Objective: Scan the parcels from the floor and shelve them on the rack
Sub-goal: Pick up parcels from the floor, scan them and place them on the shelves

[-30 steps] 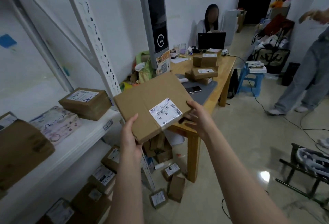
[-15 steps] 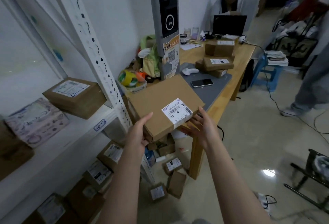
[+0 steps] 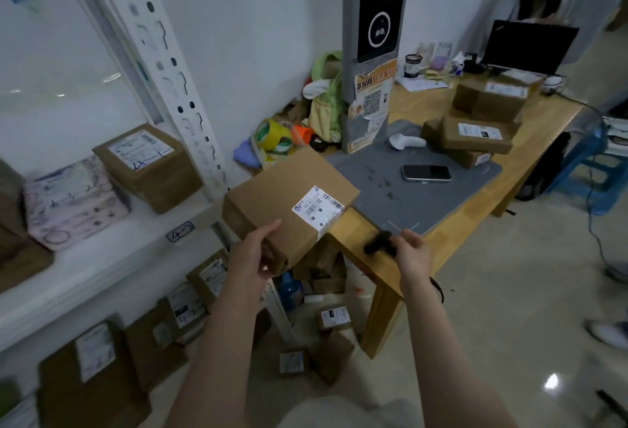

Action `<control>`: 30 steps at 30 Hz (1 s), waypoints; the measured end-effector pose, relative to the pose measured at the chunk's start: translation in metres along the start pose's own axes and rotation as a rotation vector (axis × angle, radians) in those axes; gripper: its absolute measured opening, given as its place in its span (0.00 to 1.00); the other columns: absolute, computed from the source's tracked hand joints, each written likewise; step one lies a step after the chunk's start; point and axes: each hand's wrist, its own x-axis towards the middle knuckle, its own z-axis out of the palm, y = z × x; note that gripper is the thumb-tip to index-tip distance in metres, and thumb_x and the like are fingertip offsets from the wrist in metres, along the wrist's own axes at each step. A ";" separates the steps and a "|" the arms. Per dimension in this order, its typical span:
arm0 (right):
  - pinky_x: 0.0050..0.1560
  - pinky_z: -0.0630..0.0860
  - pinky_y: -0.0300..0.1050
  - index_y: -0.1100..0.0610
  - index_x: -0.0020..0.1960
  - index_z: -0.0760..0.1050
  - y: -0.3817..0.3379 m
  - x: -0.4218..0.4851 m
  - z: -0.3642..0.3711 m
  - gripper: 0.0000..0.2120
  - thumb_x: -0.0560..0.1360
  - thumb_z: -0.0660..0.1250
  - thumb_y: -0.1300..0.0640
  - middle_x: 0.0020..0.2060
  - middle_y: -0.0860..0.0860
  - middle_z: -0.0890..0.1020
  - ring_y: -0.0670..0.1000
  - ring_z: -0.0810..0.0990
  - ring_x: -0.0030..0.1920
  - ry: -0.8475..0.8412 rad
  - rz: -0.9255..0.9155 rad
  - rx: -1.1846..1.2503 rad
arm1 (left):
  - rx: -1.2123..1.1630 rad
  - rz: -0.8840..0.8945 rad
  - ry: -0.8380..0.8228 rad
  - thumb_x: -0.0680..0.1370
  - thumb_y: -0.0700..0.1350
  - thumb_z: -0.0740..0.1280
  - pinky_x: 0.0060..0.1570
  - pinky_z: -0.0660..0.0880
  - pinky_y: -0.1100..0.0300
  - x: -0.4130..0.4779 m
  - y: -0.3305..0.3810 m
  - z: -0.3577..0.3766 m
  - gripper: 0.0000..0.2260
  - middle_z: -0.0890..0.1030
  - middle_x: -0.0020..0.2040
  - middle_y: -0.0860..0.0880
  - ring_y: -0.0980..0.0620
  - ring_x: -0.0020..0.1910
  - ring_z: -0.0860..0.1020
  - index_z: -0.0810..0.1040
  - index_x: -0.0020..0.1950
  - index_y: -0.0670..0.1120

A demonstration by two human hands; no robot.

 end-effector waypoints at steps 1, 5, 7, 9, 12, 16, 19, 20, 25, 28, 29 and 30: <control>0.68 0.73 0.55 0.54 0.65 0.73 -0.002 0.009 -0.002 0.16 0.79 0.68 0.59 0.62 0.52 0.77 0.54 0.76 0.63 0.006 -0.010 -0.060 | -0.018 -0.004 0.024 0.72 0.47 0.77 0.50 0.77 0.47 0.002 -0.002 0.004 0.32 0.77 0.60 0.42 0.42 0.56 0.76 0.69 0.73 0.44; 0.65 0.75 0.53 0.58 0.70 0.70 -0.003 0.046 -0.007 0.21 0.78 0.68 0.59 0.64 0.54 0.77 0.56 0.76 0.64 -0.013 -0.013 -0.294 | -0.096 -0.022 0.101 0.70 0.47 0.79 0.49 0.78 0.46 0.006 -0.016 0.024 0.30 0.77 0.60 0.42 0.41 0.60 0.76 0.71 0.68 0.45; 0.62 0.77 0.53 0.58 0.69 0.71 0.002 0.060 -0.007 0.21 0.78 0.68 0.59 0.62 0.55 0.78 0.56 0.78 0.60 -0.049 -0.010 -0.420 | -0.137 -0.033 0.139 0.69 0.46 0.79 0.50 0.79 0.46 0.006 -0.023 0.033 0.29 0.78 0.60 0.43 0.41 0.60 0.76 0.71 0.67 0.45; 0.51 0.79 0.51 0.58 0.67 0.74 0.008 0.073 -0.008 0.19 0.77 0.68 0.59 0.55 0.55 0.81 0.55 0.80 0.52 -0.115 -0.023 -0.549 | -0.163 -0.036 0.171 0.69 0.45 0.79 0.53 0.79 0.44 0.006 -0.029 0.041 0.30 0.78 0.60 0.43 0.41 0.60 0.76 0.71 0.68 0.46; 0.38 0.73 0.44 0.54 0.63 0.74 0.018 0.084 -0.010 0.14 0.77 0.68 0.57 0.48 0.52 0.79 0.50 0.78 0.43 -0.206 -0.013 -0.668 | -0.161 -0.019 0.201 0.69 0.46 0.79 0.54 0.78 0.43 0.008 -0.038 0.050 0.29 0.79 0.60 0.43 0.42 0.60 0.77 0.72 0.67 0.46; 0.53 0.79 0.54 0.53 0.68 0.71 0.030 0.098 -0.012 0.20 0.77 0.67 0.52 0.53 0.53 0.80 0.55 0.79 0.51 -0.229 0.004 -0.716 | -0.142 -0.011 0.236 0.71 0.45 0.77 0.53 0.78 0.45 0.005 -0.048 0.056 0.22 0.79 0.57 0.44 0.43 0.58 0.77 0.74 0.62 0.46; 0.55 0.74 0.53 0.54 0.71 0.68 0.034 0.108 -0.010 0.21 0.79 0.62 0.58 0.59 0.57 0.79 0.60 0.78 0.58 -0.268 -0.003 -0.813 | -0.141 -0.008 0.273 0.72 0.45 0.77 0.49 0.78 0.48 0.003 -0.052 0.059 0.20 0.80 0.55 0.45 0.44 0.56 0.78 0.75 0.61 0.47; 0.54 0.74 0.52 0.55 0.70 0.69 0.036 0.112 -0.009 0.19 0.79 0.60 0.58 0.58 0.58 0.80 0.60 0.78 0.57 -0.281 -0.004 -0.858 | -0.139 -0.005 0.282 0.72 0.45 0.77 0.50 0.78 0.48 0.002 -0.053 0.059 0.20 0.80 0.54 0.46 0.44 0.56 0.78 0.75 0.61 0.47; 0.51 0.80 0.55 0.60 0.55 0.76 0.047 0.123 -0.004 0.09 0.78 0.61 0.58 0.46 0.57 0.81 0.58 0.80 0.46 -0.358 0.060 -0.932 | -0.165 0.017 0.326 0.72 0.45 0.77 0.50 0.79 0.49 0.003 -0.058 0.058 0.21 0.81 0.56 0.46 0.44 0.56 0.78 0.75 0.63 0.48; 0.49 0.79 0.53 0.59 0.53 0.76 0.047 0.114 -0.004 0.07 0.78 0.62 0.59 0.47 0.58 0.81 0.58 0.79 0.47 -0.400 -0.015 -0.864 | -0.183 0.018 0.338 0.72 0.45 0.77 0.54 0.78 0.47 0.006 -0.060 0.059 0.22 0.81 0.56 0.46 0.46 0.55 0.78 0.75 0.63 0.48; 0.48 0.79 0.52 0.57 0.54 0.76 0.046 0.109 -0.005 0.07 0.77 0.62 0.60 0.47 0.57 0.81 0.57 0.79 0.47 -0.402 -0.049 -0.809 | -0.184 0.022 0.340 0.72 0.45 0.77 0.56 0.78 0.46 0.006 -0.061 0.059 0.23 0.81 0.57 0.46 0.46 0.56 0.78 0.75 0.64 0.48; 0.47 0.78 0.51 0.56 0.55 0.75 0.042 0.106 -0.006 0.09 0.76 0.63 0.62 0.46 0.55 0.81 0.57 0.79 0.48 -0.406 -0.066 -0.752 | -0.189 0.028 0.346 0.71 0.45 0.78 0.57 0.78 0.45 0.007 -0.062 0.059 0.25 0.81 0.58 0.46 0.45 0.57 0.78 0.75 0.66 0.48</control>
